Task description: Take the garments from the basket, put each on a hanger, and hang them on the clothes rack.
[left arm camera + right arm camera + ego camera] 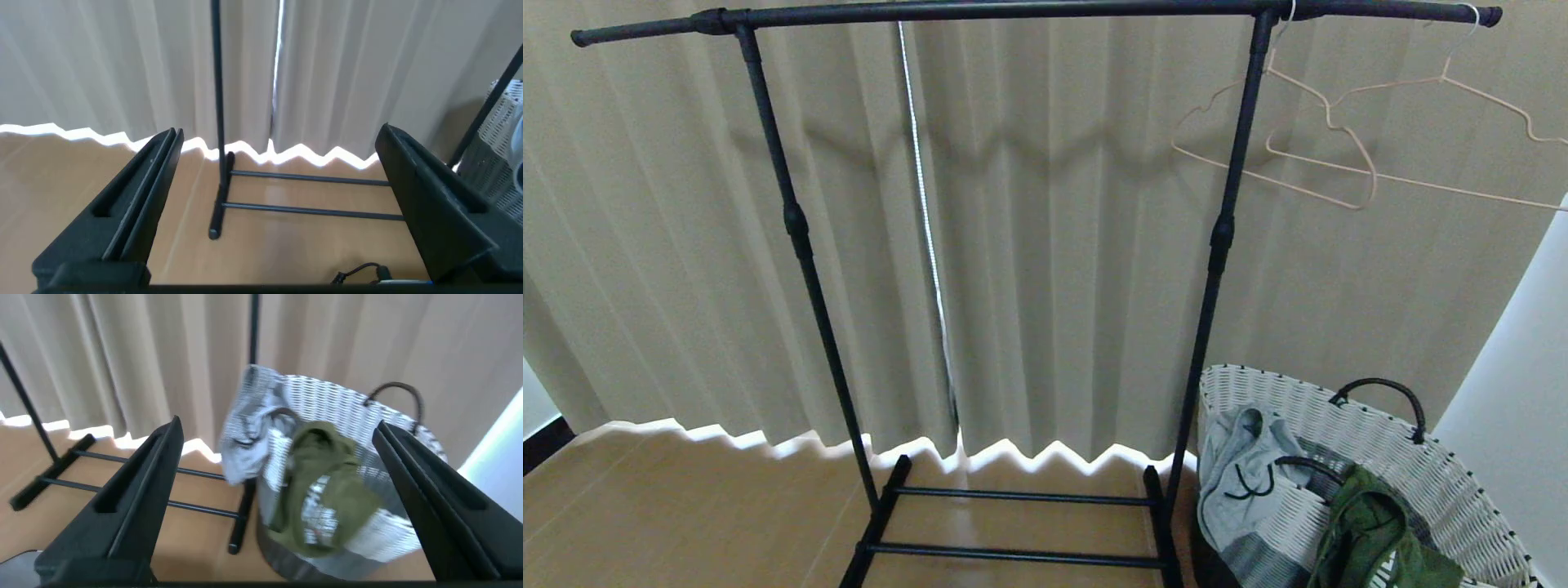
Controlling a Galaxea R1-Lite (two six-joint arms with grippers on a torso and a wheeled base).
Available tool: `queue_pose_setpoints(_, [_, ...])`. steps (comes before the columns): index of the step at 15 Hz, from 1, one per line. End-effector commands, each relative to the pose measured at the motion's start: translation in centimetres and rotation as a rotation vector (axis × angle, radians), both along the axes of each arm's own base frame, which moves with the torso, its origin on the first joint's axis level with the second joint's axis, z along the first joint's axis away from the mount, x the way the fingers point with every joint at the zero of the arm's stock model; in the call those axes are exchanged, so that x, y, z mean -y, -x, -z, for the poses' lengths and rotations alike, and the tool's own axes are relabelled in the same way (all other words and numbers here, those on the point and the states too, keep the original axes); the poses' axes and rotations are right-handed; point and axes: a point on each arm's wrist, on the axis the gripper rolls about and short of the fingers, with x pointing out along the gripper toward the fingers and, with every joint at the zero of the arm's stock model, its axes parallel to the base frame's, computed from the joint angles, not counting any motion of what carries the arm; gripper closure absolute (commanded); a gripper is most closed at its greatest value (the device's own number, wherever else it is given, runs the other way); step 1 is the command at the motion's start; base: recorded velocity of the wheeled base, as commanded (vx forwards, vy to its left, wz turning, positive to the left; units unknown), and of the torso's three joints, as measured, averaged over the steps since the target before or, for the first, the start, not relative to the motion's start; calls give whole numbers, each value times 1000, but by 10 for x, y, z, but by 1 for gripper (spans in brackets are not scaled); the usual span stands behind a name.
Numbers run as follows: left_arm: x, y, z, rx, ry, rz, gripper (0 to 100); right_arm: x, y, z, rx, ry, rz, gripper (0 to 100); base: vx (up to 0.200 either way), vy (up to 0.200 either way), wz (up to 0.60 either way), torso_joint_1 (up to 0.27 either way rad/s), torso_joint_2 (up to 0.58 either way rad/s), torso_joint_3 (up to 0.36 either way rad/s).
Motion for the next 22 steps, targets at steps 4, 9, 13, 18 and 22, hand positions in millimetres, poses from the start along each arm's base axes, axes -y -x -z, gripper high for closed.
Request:
queue_pose_setpoints(4, [0,0,0,0,2,0,0,0,0,0,1,0,1,0,0,0,0,0,0,0])
queue_pose_setpoints(9, [0,0,0,0,2,-3,0,0,0,0,-1,0,1,0,0,0,0,0,0,0])
queue_pose_setpoints(13, [0,0,0,-2,0,-5,0,0,0,0,-1,2,-1,0,0,0,0,0,0,0])
queue_pose_setpoints(18, [0,0,0,-2,0,-5,0,0,0,0,1,2,1,0,0,-160,0,3,2,1])
queue_pose_setpoints(22, [0,0,0,0,1,-5,0,0,0,0,-1,2,1,0,0,-50,0,4,3,-1])
